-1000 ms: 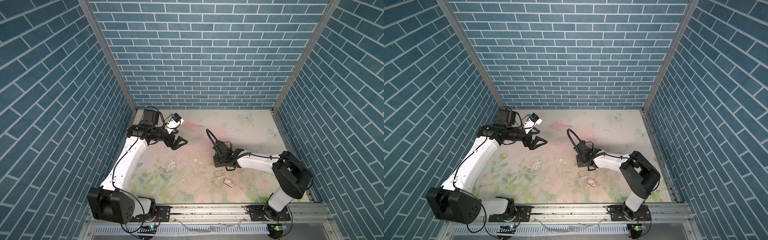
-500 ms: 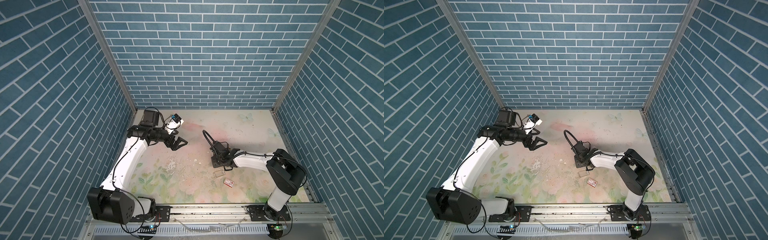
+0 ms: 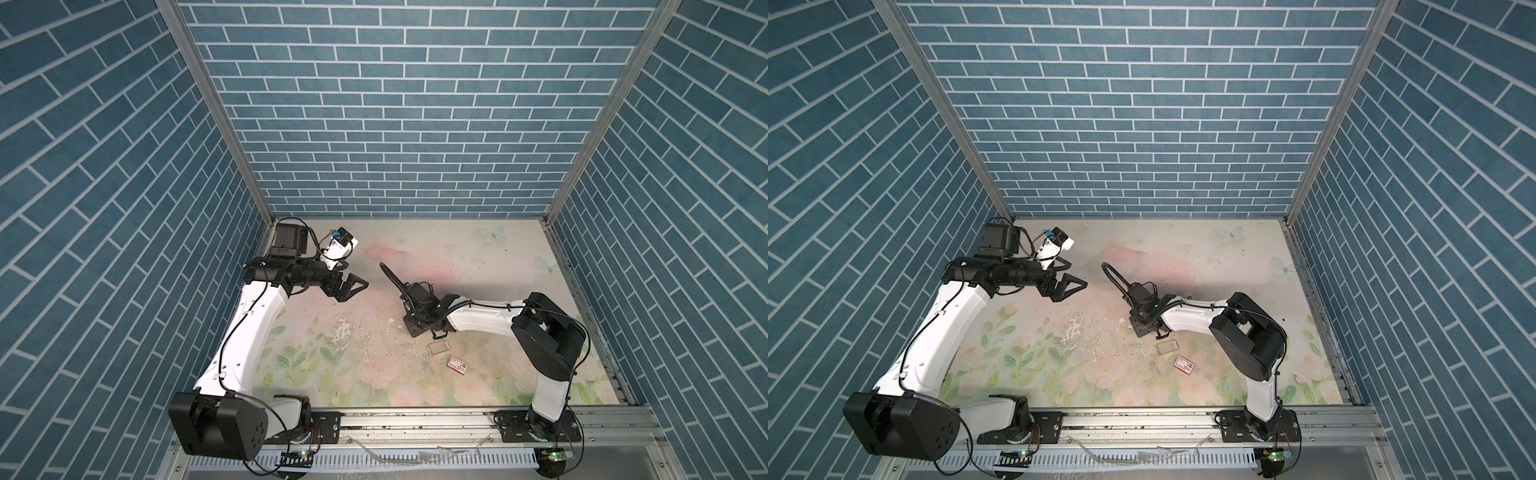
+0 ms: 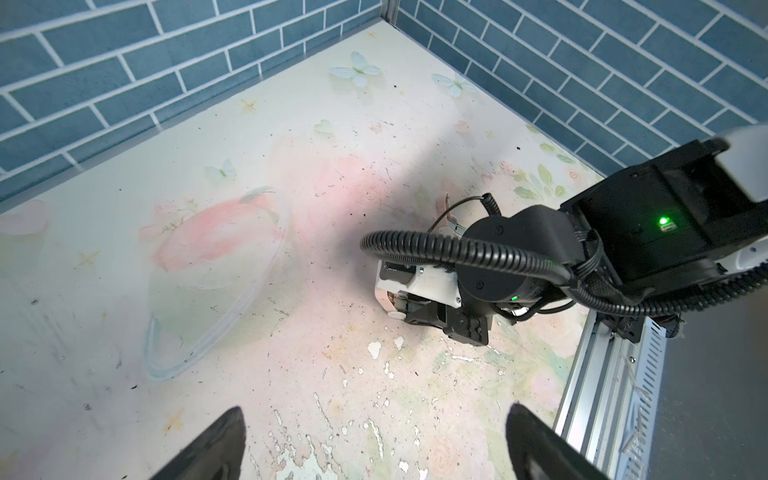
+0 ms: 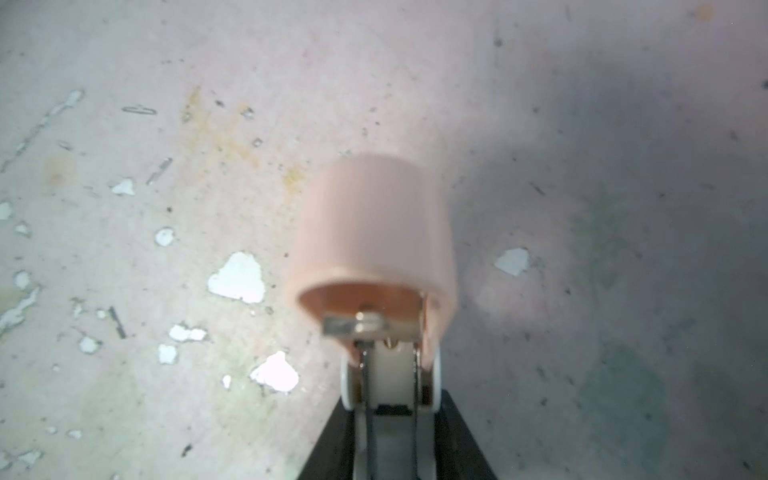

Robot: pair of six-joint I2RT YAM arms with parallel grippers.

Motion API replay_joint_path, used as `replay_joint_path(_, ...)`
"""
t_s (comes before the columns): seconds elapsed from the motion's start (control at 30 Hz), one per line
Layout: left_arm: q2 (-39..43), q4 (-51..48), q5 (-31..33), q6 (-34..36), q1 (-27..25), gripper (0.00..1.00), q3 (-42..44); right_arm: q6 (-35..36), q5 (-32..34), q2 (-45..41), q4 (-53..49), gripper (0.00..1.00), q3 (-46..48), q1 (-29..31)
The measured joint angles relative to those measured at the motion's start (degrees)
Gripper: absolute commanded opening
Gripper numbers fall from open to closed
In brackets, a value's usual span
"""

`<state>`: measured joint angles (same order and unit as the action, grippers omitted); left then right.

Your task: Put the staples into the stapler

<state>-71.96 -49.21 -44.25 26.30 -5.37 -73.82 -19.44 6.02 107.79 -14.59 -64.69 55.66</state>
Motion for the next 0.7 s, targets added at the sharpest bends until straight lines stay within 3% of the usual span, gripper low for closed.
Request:
replay_joint_path(0.17,0.39,-0.22,0.04,-0.20,0.68,0.99,0.00,1.99,-0.31,0.85,-0.46,0.42,-1.11,0.55)
replay_joint_path(0.33,0.35,-0.22,0.04,-0.42,0.70,0.99,0.00,1.95,-0.24,0.28,-1.03,0.44,-0.90,0.57)
replay_joint_path(0.53,-0.66,-0.50,0.07,0.17,0.70,0.99,-0.11,0.31,-0.94,-6.62,-2.56,0.38,2.58,0.57)
replay_joint_path(0.7,-2.40,-0.59,0.31,1.31,0.68,0.98,-1.05,-5.18,-4.33,-15.30,-1.20,0.27,8.50,0.55)
